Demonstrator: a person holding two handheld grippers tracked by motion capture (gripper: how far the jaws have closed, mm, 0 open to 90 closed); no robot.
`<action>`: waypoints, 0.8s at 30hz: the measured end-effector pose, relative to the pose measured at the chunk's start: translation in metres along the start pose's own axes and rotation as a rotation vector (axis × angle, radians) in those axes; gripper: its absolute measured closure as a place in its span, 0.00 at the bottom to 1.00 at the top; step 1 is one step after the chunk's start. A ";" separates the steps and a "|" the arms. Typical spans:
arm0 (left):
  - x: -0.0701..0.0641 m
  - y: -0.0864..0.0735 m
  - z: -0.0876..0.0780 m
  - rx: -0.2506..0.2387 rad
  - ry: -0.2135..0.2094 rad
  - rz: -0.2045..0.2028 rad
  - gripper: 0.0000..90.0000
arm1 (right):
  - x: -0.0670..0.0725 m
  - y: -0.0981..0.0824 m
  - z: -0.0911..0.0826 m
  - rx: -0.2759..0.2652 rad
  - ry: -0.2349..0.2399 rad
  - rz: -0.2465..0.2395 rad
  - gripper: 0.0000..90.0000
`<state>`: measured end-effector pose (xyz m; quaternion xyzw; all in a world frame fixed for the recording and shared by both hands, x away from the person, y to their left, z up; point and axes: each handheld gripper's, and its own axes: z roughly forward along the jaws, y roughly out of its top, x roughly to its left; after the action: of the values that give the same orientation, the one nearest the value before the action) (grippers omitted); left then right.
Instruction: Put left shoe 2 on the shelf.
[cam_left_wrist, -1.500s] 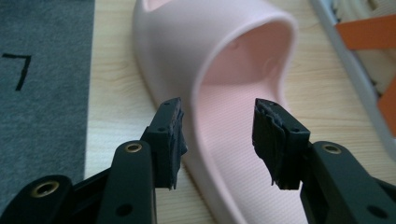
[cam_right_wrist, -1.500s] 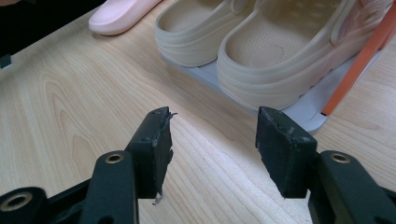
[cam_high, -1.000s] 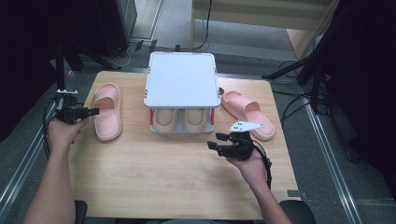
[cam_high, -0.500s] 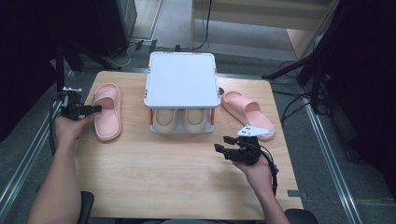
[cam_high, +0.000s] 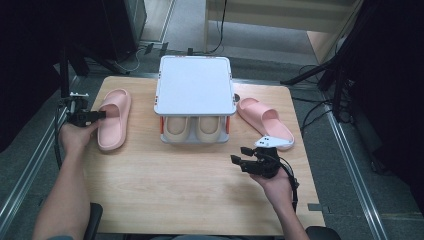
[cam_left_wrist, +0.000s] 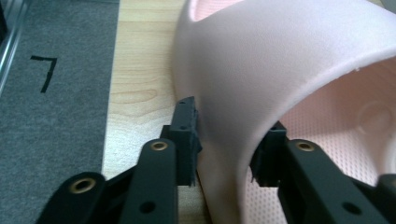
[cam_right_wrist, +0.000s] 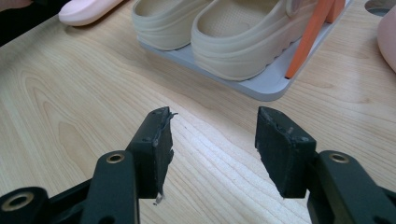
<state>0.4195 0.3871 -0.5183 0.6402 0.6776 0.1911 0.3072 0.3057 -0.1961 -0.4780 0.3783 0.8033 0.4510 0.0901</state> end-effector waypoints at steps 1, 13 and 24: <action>0.000 0.000 -0.001 0.001 0.001 -0.008 0.79 | 0.001 0.000 0.000 -0.001 0.000 0.002 0.52; 0.001 0.001 -0.009 0.049 -0.029 -0.030 0.91 | 0.001 0.003 0.004 -0.001 0.016 -0.001 0.52; -0.013 0.008 -0.023 0.054 -0.079 -0.064 0.91 | 0.001 0.007 0.007 -0.006 0.031 -0.007 0.52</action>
<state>0.4104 0.3781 -0.4941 0.6333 0.6901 0.1373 0.3222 0.3117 -0.1887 -0.4765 0.3680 0.8047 0.4588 0.0803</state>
